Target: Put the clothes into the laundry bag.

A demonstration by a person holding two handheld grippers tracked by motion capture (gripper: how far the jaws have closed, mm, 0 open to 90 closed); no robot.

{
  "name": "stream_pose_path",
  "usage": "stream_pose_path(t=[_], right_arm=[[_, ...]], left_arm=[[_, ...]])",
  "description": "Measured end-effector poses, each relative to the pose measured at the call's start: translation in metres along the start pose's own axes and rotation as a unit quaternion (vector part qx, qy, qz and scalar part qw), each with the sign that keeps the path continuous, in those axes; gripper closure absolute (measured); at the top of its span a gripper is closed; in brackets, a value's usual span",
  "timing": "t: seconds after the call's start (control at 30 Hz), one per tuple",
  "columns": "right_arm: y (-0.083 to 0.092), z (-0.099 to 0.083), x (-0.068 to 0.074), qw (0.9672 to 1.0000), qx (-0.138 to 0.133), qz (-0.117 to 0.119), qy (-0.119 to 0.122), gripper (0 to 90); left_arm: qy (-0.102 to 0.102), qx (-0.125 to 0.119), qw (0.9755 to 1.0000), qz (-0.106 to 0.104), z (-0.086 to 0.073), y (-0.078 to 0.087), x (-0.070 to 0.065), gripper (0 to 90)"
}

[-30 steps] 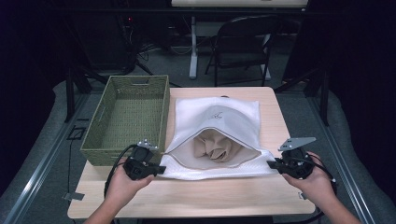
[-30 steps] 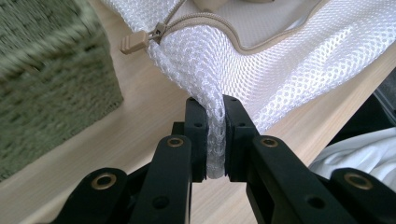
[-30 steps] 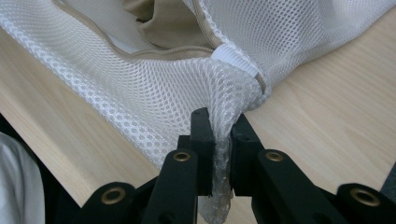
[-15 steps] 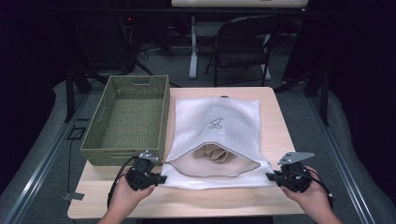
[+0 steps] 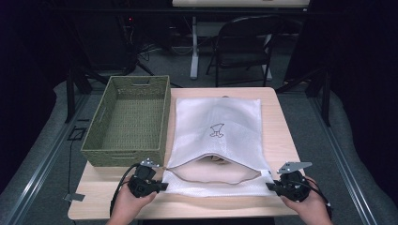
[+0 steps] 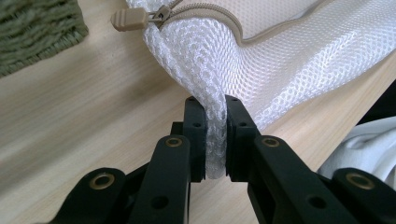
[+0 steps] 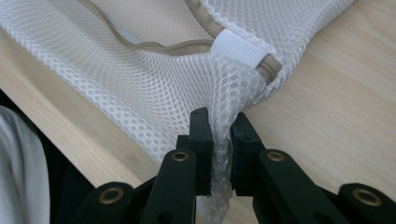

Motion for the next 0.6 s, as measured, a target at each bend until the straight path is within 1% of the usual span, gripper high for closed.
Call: stream_pose_path(t=[0.1,0.33,0.47,0.5,0.53,0.6], right_arm=[[-0.004,-0.005,0.001,1.0000,0.002,-0.002,-0.003,81.4],[-0.010,-0.015,-0.001,0.9996,-0.005,0.009,-0.027,81.4],[-0.013,-0.019,-0.002,0.9992,-0.005,0.017,-0.037,80.8],[-0.014,-0.020,-0.002,0.9991,-0.009,0.014,-0.039,80.0],[-0.014,-0.020,-0.002,0.9991,-0.010,0.016,-0.039,78.4],[-0.012,-0.020,-0.001,0.9990,-0.016,0.011,-0.040,72.6]], left_arm=[[0.001,0.004,1.0000,-0.001,-0.002,-0.004,0.001,81.6],[0.004,0.005,1.0000,0.001,-0.005,-0.008,0.002,81.4],[0.006,0.006,1.0000,0.002,-0.006,-0.009,0.002,80.2],[0.007,0.005,1.0000,0.004,-0.006,-0.009,0.002,79.1],[0.007,0.004,0.9999,0.006,-0.006,-0.009,0.001,77.7],[0.008,0.002,0.9999,0.008,-0.006,-0.008,0.002,73.1]])
Point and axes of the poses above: each handheld gripper's, and its own axes: y roughly backward along the jaws, z roughly out of its top, x roughly to its left, the point moved 2 cm from there along -y, roughly forward along the jaws, and after that the axes turned 4 degrees about z, right-handed, at the moved point
